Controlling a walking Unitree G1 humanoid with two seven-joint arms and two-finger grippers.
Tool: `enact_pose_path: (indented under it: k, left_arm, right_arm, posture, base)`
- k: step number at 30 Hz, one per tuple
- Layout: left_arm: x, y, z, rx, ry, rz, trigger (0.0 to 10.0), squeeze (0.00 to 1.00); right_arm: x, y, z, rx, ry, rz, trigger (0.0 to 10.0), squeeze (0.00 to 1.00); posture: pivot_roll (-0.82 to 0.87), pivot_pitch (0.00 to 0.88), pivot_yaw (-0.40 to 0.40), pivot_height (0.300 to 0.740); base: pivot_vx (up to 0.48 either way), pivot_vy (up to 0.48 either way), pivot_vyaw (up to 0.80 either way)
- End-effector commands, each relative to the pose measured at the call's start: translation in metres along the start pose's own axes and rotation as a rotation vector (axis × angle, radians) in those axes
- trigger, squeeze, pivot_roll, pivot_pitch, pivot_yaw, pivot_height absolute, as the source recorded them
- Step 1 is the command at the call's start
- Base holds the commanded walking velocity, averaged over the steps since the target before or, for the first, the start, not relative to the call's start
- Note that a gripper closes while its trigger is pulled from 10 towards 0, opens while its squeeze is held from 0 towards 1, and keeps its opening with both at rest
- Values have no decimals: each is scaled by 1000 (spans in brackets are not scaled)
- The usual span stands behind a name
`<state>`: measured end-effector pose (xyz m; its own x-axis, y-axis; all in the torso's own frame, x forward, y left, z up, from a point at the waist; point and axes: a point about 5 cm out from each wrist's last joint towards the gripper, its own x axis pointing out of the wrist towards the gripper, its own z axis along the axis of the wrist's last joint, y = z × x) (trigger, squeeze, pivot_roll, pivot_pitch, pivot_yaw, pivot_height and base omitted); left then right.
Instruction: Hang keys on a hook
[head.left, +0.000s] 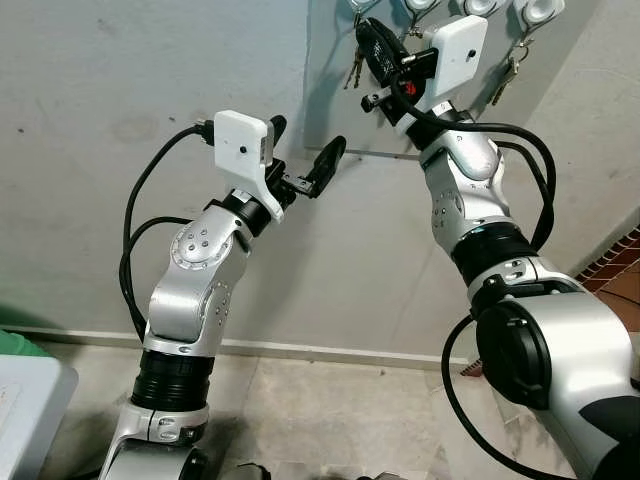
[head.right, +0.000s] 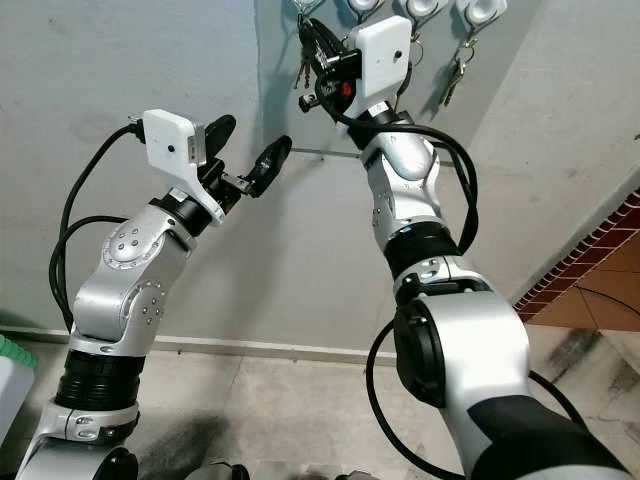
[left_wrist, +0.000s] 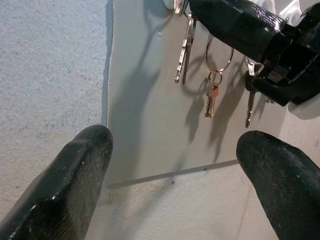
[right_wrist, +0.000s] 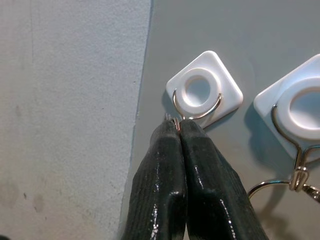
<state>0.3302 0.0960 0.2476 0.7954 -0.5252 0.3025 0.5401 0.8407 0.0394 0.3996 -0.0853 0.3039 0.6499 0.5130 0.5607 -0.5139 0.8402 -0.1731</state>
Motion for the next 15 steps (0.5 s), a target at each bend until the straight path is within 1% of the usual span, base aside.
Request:
enact_pose_path:
  k: [1, 7, 15]
  left_arm:
    - [-1, -2, 4, 2, -11, -2, 10000, 0]
    - [-1, -2, 4, 1, -12, 0, 10000, 0]
    - [-2, 0, 4, -15, -11, 9, 10000, 0]
  right_arm:
    - [4, -2, 5, -13, 0, -4, 10000, 0]
    - [2, -5, 1, -23, 35, -32, 10000, 0]
    - [2, -4, 1, -38, 25, -23, 10000, 0]
  posture:
    - [61, 112, -84, 740]
    - [63, 117, -85, 740]
    - [62, 121, -85, 740]
  base:
    - [0, 0, 0]
    - [0, 0, 0]
    - [0, 0, 0]
